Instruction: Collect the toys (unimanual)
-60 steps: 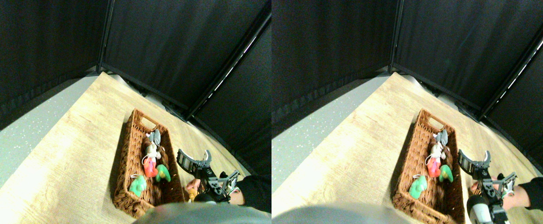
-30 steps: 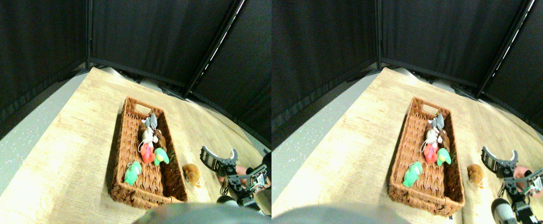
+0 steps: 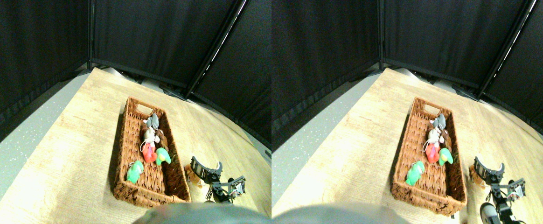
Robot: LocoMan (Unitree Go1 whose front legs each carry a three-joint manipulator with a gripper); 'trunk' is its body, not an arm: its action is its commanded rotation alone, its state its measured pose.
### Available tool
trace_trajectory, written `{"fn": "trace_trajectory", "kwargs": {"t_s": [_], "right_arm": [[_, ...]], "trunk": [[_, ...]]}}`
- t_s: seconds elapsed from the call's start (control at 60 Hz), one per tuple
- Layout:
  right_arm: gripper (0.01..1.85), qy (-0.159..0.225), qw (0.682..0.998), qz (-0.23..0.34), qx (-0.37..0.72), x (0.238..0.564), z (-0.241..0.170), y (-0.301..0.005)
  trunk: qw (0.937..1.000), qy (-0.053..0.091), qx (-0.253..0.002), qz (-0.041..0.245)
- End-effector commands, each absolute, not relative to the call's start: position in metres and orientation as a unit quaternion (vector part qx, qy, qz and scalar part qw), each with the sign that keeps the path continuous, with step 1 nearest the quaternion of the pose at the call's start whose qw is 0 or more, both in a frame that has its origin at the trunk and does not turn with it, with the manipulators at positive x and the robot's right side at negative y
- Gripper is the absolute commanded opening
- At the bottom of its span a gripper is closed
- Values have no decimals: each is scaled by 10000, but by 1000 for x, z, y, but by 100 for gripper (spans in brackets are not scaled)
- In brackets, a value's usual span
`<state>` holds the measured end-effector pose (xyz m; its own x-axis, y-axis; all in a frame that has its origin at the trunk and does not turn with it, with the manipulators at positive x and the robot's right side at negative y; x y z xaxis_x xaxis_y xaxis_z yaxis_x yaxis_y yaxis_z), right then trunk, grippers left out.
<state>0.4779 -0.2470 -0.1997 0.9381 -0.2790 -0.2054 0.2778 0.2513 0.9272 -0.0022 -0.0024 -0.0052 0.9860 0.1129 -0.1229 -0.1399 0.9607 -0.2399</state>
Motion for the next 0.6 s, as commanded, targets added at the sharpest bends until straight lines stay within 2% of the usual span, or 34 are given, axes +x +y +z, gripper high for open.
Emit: {"fn": "trace_trajectory", "kwargs": {"t_s": [0.017, 0.333, 0.4, 0.6], "right_arm": [[82, -97, 7772, -1924, 5991, 481, -208, -249], [86, 41, 7579, -2312, 6100, 478, -234, -253], [86, 84, 7442, -2429, 6222, 476, -238, -255], [76, 86, 7489, -2465, 6150, 470, -236, -256]], "trunk": [[9865, 603, -1338, 733], [9859, 601, -1364, 759], [9862, 597, -1353, 751], [9863, 607, -1349, 728]]}}
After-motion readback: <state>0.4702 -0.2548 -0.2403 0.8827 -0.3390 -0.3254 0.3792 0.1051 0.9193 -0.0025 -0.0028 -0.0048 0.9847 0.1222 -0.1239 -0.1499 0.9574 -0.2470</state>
